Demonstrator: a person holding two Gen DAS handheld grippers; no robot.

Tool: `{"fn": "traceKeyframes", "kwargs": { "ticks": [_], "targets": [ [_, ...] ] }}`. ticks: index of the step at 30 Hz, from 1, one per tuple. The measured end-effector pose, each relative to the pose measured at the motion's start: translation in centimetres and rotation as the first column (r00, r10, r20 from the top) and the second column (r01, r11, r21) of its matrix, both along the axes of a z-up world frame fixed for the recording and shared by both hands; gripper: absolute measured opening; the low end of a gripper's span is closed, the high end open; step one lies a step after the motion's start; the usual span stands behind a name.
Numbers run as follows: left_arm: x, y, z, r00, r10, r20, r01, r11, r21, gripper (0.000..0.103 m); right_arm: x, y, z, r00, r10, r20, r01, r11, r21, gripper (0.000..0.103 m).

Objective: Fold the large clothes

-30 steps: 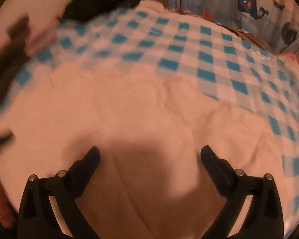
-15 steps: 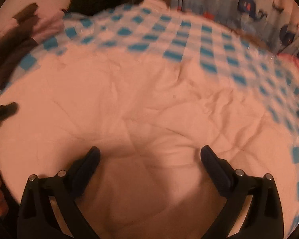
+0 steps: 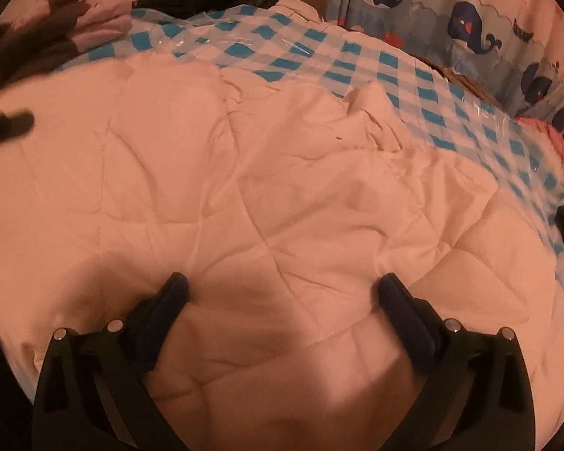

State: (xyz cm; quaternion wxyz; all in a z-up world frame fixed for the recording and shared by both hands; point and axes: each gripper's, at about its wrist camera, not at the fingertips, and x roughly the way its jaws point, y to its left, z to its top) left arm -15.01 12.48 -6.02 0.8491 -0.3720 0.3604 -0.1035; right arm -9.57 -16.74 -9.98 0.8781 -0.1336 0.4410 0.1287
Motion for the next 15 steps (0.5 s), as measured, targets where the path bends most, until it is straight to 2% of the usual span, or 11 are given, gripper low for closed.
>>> {"fn": "traceKeyframes", "kwargs": {
  "ticks": [6, 9, 10, 12, 13, 14, 15],
  "targets": [
    [-0.5, -3.6, 4.4, 0.991, -0.082, 0.106, 0.065, 0.986, 0.151, 0.046, 0.0, -0.5, -0.1, 1.0, 0.021, 0.008, -0.021, 0.999, 0.028, 0.097],
    [-0.8, -6.7, 7.2, 0.977, -0.149, 0.153, 0.109, 0.963, 0.247, 0.044, 0.4, -1.4, 0.8, 0.998, 0.056, -0.039, -0.054, 0.996, 0.069, 0.097],
    [-0.7, -7.8, 8.2, 0.97, -0.175, 0.168, 0.123, 0.951, 0.284, 0.044, 0.7, -2.3, 1.3, 0.995, 0.072, -0.07, -0.064, 0.992, 0.109, 0.097],
    [-1.1, -10.3, 10.2, 0.952, -0.233, 0.2, 0.149, 0.92, 0.364, 0.044, 0.7, -5.9, 3.2, 0.992, 0.075, -0.104, -0.041, 0.953, 0.299, 0.097],
    [-1.2, -12.0, 11.2, 0.939, -0.275, 0.206, 0.17, 0.893, 0.417, 0.044, 0.5, -8.7, 4.1, 0.991, 0.077, -0.11, -0.018, 0.889, 0.457, 0.097],
    [-1.2, -13.4, 11.7, 0.931, -0.301, 0.206, 0.181, 0.871, 0.458, 0.044, 0.7, -12.8, 4.6, 0.987, 0.083, -0.134, 0.029, 0.743, 0.669, 0.097],
    [-1.3, -15.0, 12.1, 0.921, -0.333, 0.2, 0.194, 0.84, 0.507, 0.044, 1.1, -16.1, 4.4, 0.983, 0.08, -0.164, 0.085, 0.597, 0.798, 0.097]
  ]
}}
